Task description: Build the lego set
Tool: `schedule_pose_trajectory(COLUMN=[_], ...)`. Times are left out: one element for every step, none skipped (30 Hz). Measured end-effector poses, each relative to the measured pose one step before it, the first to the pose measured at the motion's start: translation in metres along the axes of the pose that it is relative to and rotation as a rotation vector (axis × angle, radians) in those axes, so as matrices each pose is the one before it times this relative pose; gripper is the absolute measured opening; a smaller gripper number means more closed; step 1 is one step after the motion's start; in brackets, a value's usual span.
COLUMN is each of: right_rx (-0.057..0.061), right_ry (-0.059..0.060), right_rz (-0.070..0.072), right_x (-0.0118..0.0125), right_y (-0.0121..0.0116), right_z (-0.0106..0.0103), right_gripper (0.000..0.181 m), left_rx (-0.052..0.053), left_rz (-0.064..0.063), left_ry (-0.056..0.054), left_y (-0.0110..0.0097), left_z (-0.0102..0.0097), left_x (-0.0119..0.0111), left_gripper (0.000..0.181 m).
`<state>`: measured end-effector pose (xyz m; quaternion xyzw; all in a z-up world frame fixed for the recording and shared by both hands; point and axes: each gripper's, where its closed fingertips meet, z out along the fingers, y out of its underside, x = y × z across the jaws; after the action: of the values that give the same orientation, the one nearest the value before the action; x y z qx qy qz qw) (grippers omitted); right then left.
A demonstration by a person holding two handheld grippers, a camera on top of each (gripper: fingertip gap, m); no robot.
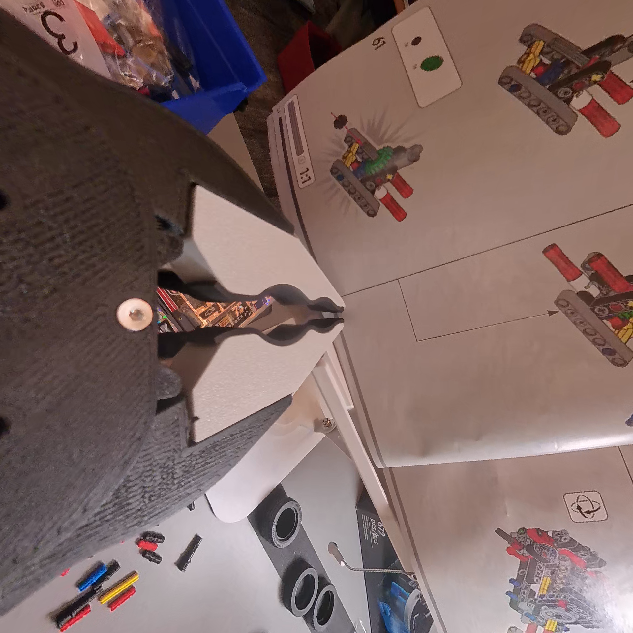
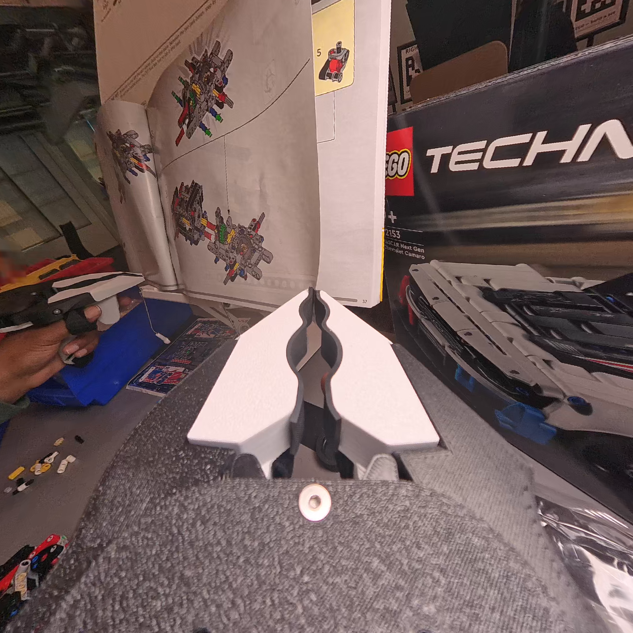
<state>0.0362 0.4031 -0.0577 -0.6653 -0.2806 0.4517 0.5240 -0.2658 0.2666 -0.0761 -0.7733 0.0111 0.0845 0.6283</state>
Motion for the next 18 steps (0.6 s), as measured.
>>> schedule_pose_trajectory(right_rx=[0.001,0.001,0.0013,0.0019,0.0016,0.0009,0.0004,0.0003,0.0008,0.0006,0.0005,0.0007,0.0003,0.0006,0.0015,0.0017,0.0016,0.0013], right_ry=[-0.0008,-0.0009,-0.0009,-0.0013,-0.0011,-0.0006,-0.0006,-0.0005,-0.0004,-0.0005,-0.0004,0.0,-0.0001,-0.0001,-0.0007,-0.0009,-0.0006,-0.0001], right_rz=[0.0011,0.0001,0.0004,0.0005,-0.0006,-0.0011,-0.0012,-0.001,-0.001,-0.0008,-0.0003,-0.0006,-0.0012,-0.001,0.0002,0.0009,-0.0001,-0.001], right_x=[-0.00008,-0.00007,-0.00016,-0.00038,-0.00044,-0.00033,-0.00045,-0.00038,-0.00038,-0.00037,-0.00046,-0.00036,-0.00037,-0.00034,-0.00035,-0.00045,-0.00049,-0.00032], right_y=[0.00004,0.00007,-0.00006,-0.0002,-0.0002,-0.0001,0.00001,-0.00021,-0.00018,-0.00016,-0.00024,-0.00016,-0.0001,-0.00015,-0.00022,-0.00014,-0.00019,-0.00016], right_z=[-0.00001,-0.00015,-0.00026,-0.0004,-0.00038,-0.00043,-0.00042,-0.00048,-0.00035,-0.00046,-0.00037,-0.00036,-0.0003,-0.00036,-0.00035,-0.00046,-0.00042,-0.00031], right_gripper=[0.0,0.0,0.0,0.0,0.0,0.0,0.0,0.0,0.0,0.0,0.0,0.0,0.0,0.0,0.0,0.0,0.0,0.0], left_rx=[0.0002,-0.0002,-0.0002,-0.0001,-0.0004,-0.0004,-0.0005,-0.0003,-0.0001,-0.0003,0.0003,0.0011,0.0016,0.0019,0.0024,0.0037,0.0045,0.0041], left_rz=[-0.0004,0.0001,0.0,-0.0003,-0.0005,-0.0008,-0.0012,-0.0018,-0.0019,-0.0014,-0.0009,-0.0016,-0.0026,-0.003,-0.0031,-0.0031,-0.0036,-0.0031], left_ry=[-0.0003,-0.0002,-0.0003,-0.0004,-0.0005,-0.0007,-0.0001,0.0005,0.0005,0.0003,0.0008,0.0006,0.0002,0.0017,0.0018,0.0016,0.0026,0.003], left_y=[0.00028,0.00035,0.00036,0.00038,0.00043,0.00034,0.00045,0.00035,0.00032,0.00021,0.00012,-0.00015,-0.00031,-0.00033,-0.00041,-0.00065,-0.00075,-0.00072], left_z=[-0.0002,-0.00032,-0.00032,-0.0004,-0.00051,-0.00053,-0.00052,-0.00062,-0.00061,-0.00068,-0.00065,-0.00083,-0.00092,-0.001,-0.00098,-0.0012,-0.00136,-0.00131], left_x=[-0.00041,-0.00043,-0.00045,-0.00054,-0.00055,-0.00058,-0.00045,-0.00035,-0.00035,-0.00012,0.00002,-0.00001,0.00008,0.0003,0.00043,0.00046,0.00083,0.00096], left_gripper=[0.002,0.002,0.002,0.002,0.002,0.002,0.003,0.003,0.003,0.004,0.004,0.004,0.005,0.006,0.006,0.006,0.007,0.007])
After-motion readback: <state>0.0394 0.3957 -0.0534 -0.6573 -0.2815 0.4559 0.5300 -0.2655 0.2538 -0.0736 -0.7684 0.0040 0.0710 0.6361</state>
